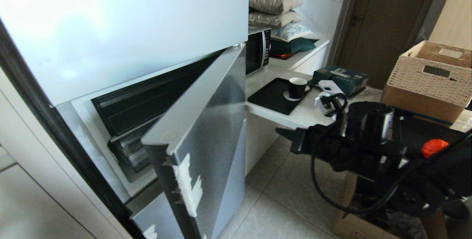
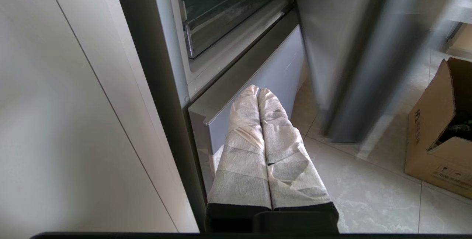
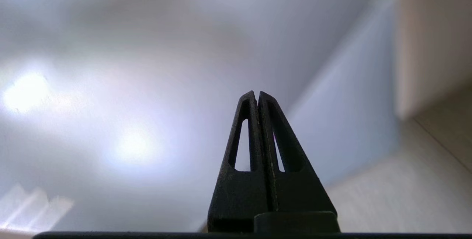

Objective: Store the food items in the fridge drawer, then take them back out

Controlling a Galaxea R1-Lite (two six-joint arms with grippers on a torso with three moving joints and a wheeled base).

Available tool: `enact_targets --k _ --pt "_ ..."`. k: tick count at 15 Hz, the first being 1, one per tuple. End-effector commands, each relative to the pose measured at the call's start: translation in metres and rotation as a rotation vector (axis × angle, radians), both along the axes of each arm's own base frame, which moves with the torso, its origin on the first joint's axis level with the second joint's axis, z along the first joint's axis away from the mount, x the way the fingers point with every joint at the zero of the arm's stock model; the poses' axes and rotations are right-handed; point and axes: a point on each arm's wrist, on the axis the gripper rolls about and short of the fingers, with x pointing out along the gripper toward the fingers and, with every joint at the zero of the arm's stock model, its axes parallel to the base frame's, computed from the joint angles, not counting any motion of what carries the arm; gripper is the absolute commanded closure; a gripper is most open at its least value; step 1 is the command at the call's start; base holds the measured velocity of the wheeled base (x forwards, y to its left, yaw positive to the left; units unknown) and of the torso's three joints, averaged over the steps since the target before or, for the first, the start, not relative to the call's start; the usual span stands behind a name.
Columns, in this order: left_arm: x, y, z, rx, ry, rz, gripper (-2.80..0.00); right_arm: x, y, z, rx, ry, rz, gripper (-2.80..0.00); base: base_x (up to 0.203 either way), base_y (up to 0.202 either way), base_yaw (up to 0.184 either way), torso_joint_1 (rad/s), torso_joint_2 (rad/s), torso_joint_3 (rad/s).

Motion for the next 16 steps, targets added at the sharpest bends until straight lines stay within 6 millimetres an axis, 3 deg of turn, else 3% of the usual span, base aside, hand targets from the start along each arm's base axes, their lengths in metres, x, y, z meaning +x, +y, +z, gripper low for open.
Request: enact_targets --k 1,5,9,12,14,16 --pt "0.000 0.000 0.000 0.000 0.001 -0.001 0.00 0.021 0.045 -0.022 -0.004 0.006 0.063 0.00 0.000 0.000 0.000 0.000 0.00 0.000" --pt "0.000 0.000 0.000 0.000 0.001 0.001 0.00 0.058 0.105 -0.039 0.001 -0.107 0.117 0.00 0.000 0.000 0.000 0.000 0.00 0.000" --pt "0.000 0.000 0.000 0.000 0.001 0.001 0.00 0.078 0.152 -0.049 0.049 -0.199 0.163 0.00 0.000 0.000 0.000 0.000 0.00 0.000" --pt "0.000 0.000 0.000 0.000 0.001 0.000 0.00 0.088 0.178 -0.049 0.072 -0.177 0.215 0.00 0.000 0.000 0.000 0.000 0.00 0.000" --pt "0.000 0.000 0.000 0.000 0.001 0.001 0.00 0.085 0.189 -0.041 0.138 -0.064 0.268 0.00 0.000 0.000 0.000 0.000 0.00 0.000" --pt "0.000 0.000 0.000 0.000 0.001 0.001 0.00 0.076 0.184 -0.033 0.137 -0.053 0.267 0.00 0.000 0.000 0.000 0.000 0.00 0.000"
